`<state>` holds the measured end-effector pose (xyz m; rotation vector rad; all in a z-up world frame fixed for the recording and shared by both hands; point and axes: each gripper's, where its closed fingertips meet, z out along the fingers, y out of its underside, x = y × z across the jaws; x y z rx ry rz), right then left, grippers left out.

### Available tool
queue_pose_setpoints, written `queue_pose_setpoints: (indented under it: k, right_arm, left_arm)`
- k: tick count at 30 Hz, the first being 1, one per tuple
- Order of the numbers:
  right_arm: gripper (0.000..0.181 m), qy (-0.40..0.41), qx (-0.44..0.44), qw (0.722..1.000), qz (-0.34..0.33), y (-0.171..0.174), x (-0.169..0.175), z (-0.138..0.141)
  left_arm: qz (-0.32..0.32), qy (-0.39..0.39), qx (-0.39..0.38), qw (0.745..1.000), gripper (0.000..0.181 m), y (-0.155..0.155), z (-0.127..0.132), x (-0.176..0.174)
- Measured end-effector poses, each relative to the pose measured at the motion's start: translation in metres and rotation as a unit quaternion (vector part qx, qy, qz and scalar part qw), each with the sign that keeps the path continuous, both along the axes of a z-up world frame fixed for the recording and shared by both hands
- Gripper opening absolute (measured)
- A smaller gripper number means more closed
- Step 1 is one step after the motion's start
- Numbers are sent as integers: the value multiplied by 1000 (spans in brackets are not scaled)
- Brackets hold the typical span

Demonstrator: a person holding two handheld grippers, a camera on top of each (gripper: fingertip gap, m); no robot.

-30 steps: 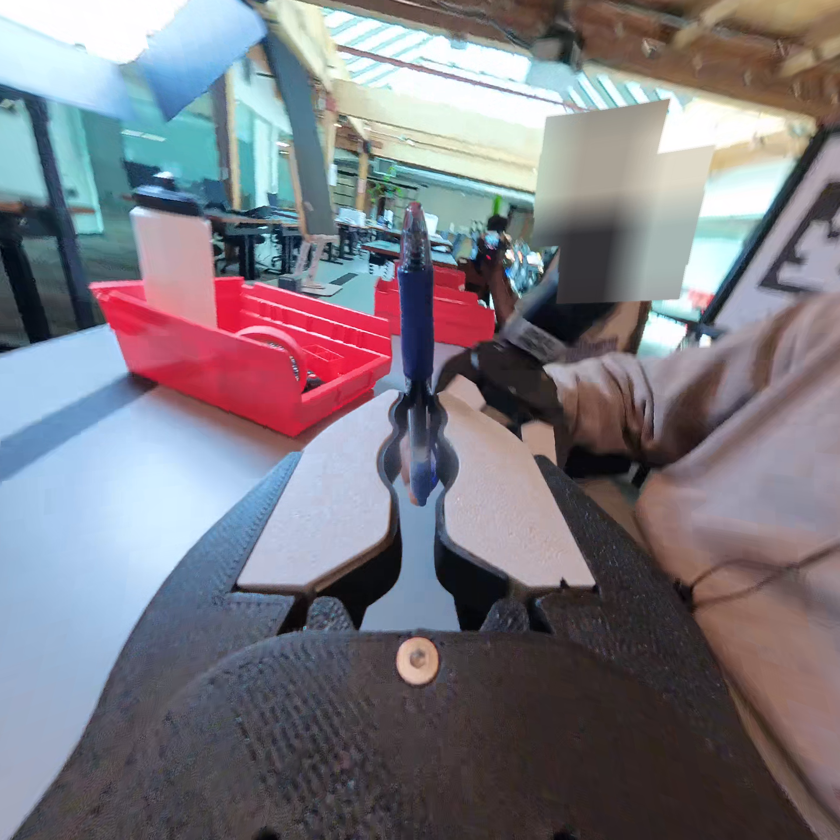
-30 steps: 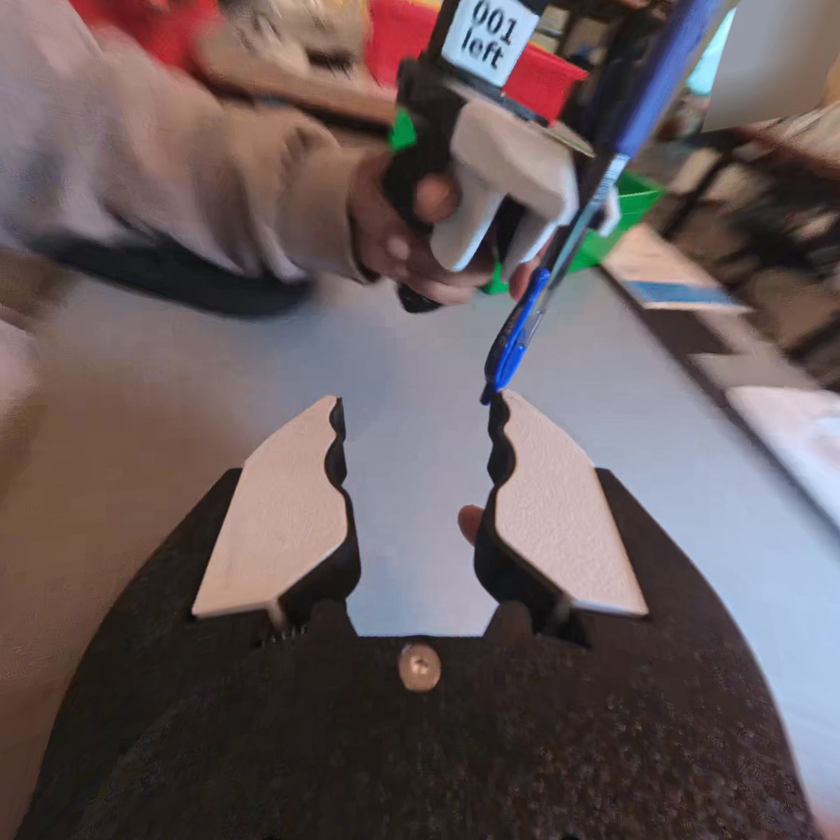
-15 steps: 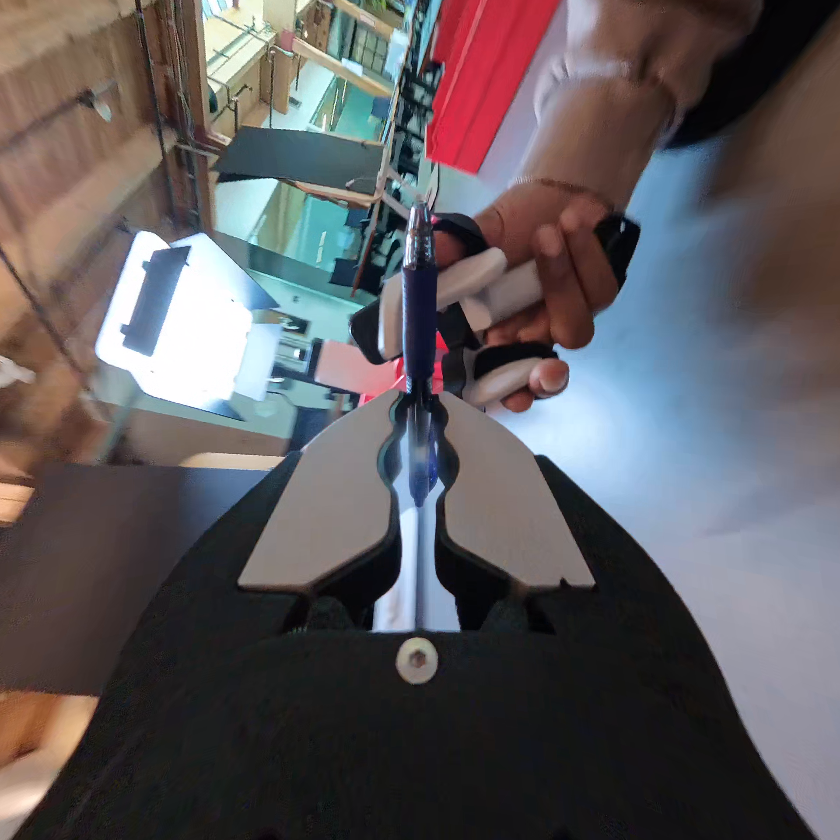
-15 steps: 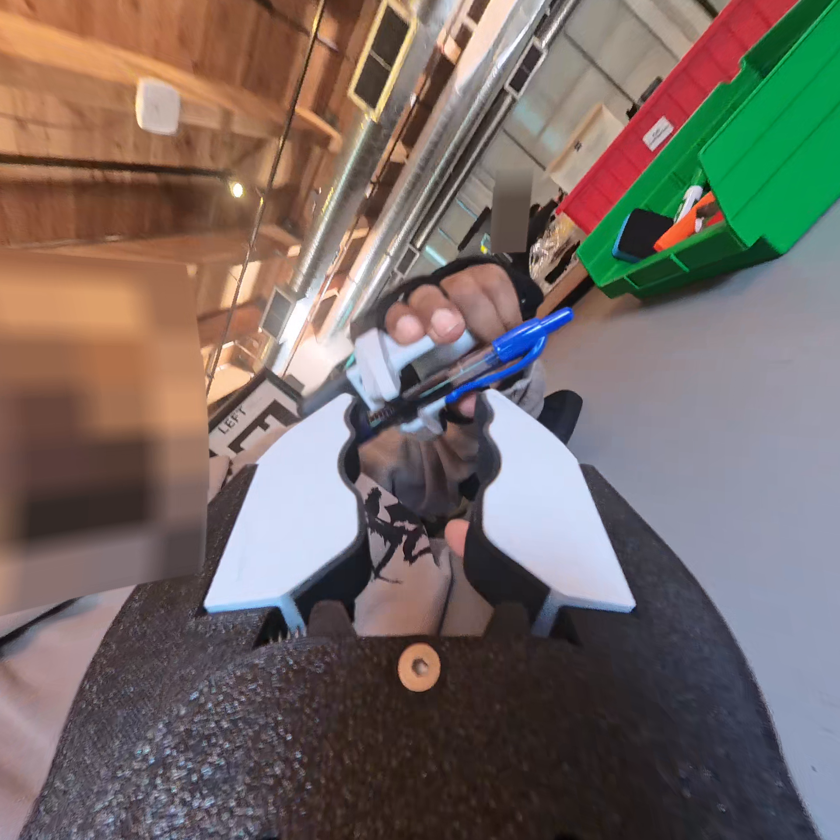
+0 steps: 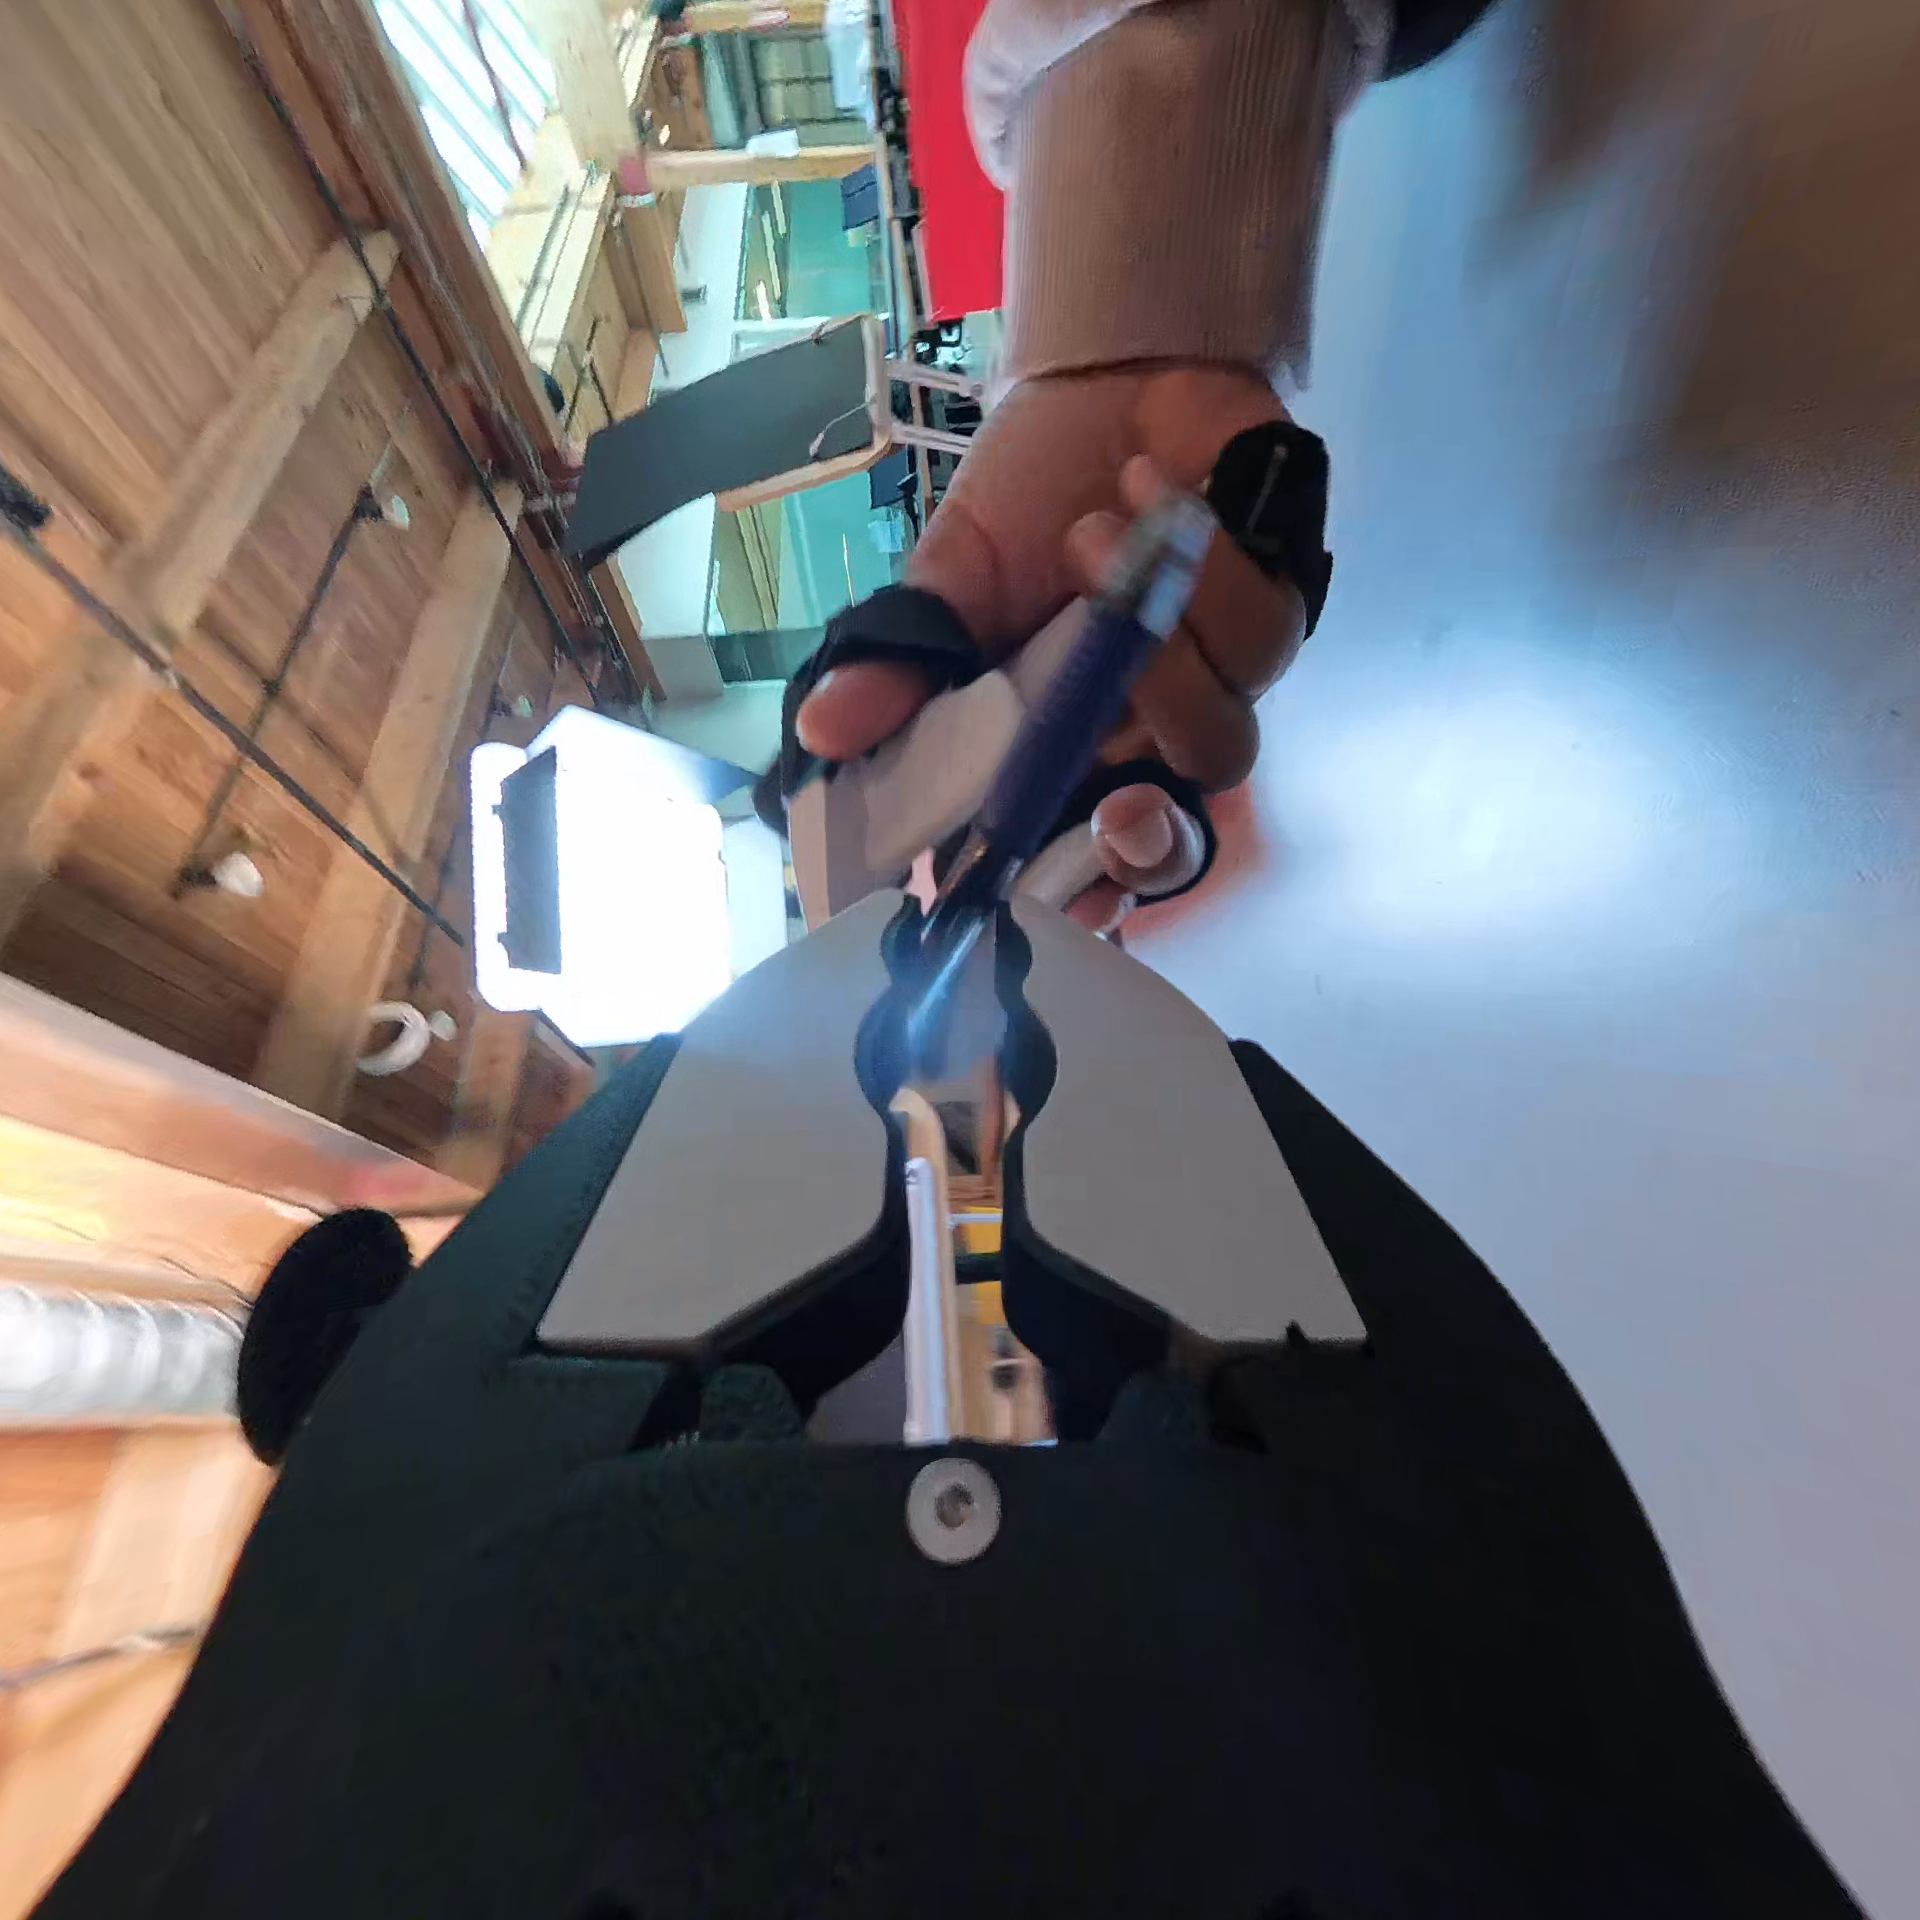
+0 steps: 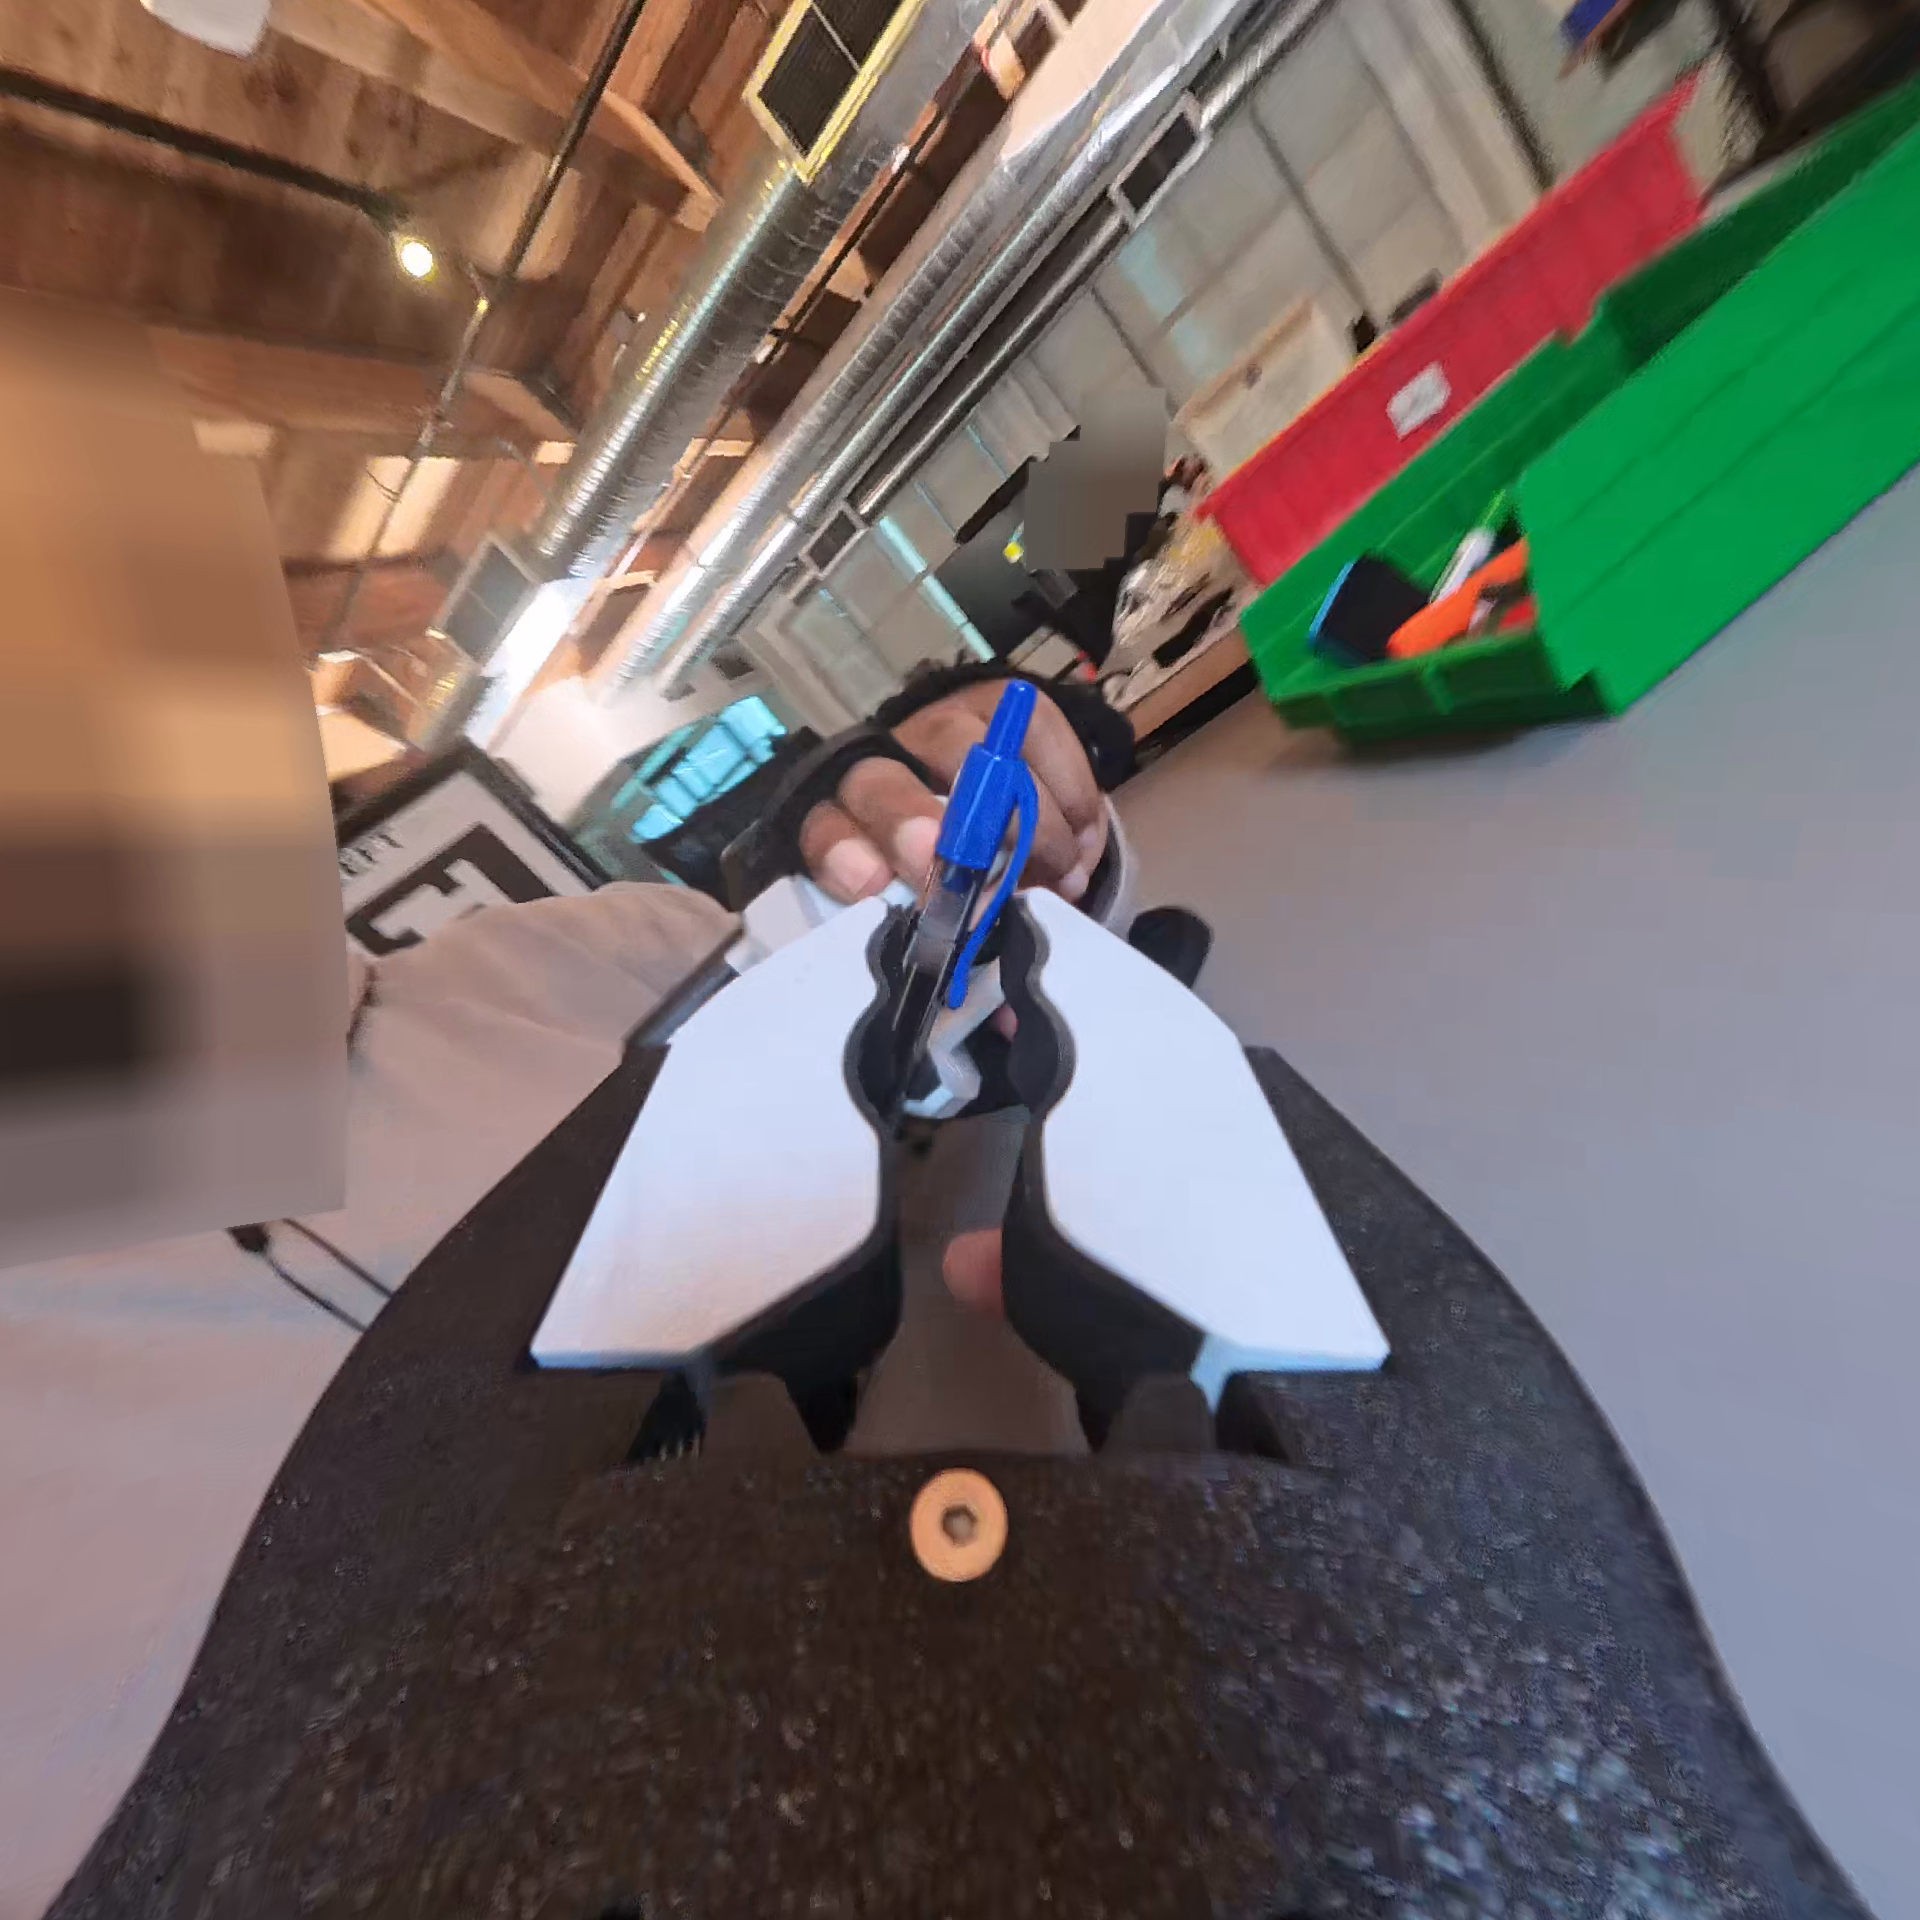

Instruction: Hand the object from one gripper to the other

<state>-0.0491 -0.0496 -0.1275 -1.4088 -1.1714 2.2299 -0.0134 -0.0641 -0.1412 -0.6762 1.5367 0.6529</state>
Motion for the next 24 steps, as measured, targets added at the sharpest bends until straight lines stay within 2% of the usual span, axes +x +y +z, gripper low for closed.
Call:
queue_pose_setpoints:
  k: [2, 3, 4, 6, 9, 12, 14, 15, 16, 17, 19, 21, 22, 24]
  right_arm:
    - [15, 27, 42, 997, -55, 18, 9, 16]
    - [13, 45, 66, 991, -104, 31, 14, 24]
    - [13, 66, 91, 983, -144, 42, 21, 33]
    - [13, 83, 132, 968, -199, 56, 31, 47]
    - [13, 91, 273, 915, -282, 63, 37, 53]
    - [13, 107, 406, 840, -344, 55, 33, 54]
    - [14, 128, 497, 775, -369, 42, 29, 55]
    - [13, 139, 547, 737, -372, 33, 27, 55]
    - [13, 151, 595, 699, -368, 22, 24, 53]
    - [14, 160, 637, 663, -359, 11, 20, 50]
    - [14, 173, 715, 591, -331, -9, 13, 40]
    - [13, 179, 784, 513, -301, -24, 6, 24]
    - [14, 181, 809, 481, -285, -29, 3, 16]
    - [13, 185, 842, 436, -258, -39, -4, 2]
  left_arm:
    - [-5, -105, -94, 990, 15, 8, 11, -8]
    - [-15, -172, -171, 970, 22, 11, 17, -12]
    - [-26, -243, -250, 937, 26, 14, 24, -15]
    - [-53, -359, -390, 847, 30, 21, 36, -24]
    - [-72, -475, -571, 665, 28, 36, 36, -35]
    - [-97, -531, -707, 456, 30, 43, 22, -32]
    - [-136, -534, -780, 297, 31, 40, 16, -24]
    - [-159, -534, -799, 226, 30, 39, 15, -22]
    - [-172, -535, -807, 181, 29, 40, 13, -19]
    - [-173, -537, -809, 166, 29, 41, 10, -17]
    - [-172, -543, -805, 168, 30, 42, 6, -13]
    - [-191, -547, -801, 150, 34, 42, 13, -16]
    - [-189, -546, -802, 149, 34, 42, 12, -16]
    - [-169, -537, -811, 157, 37, 41, 5, -14]
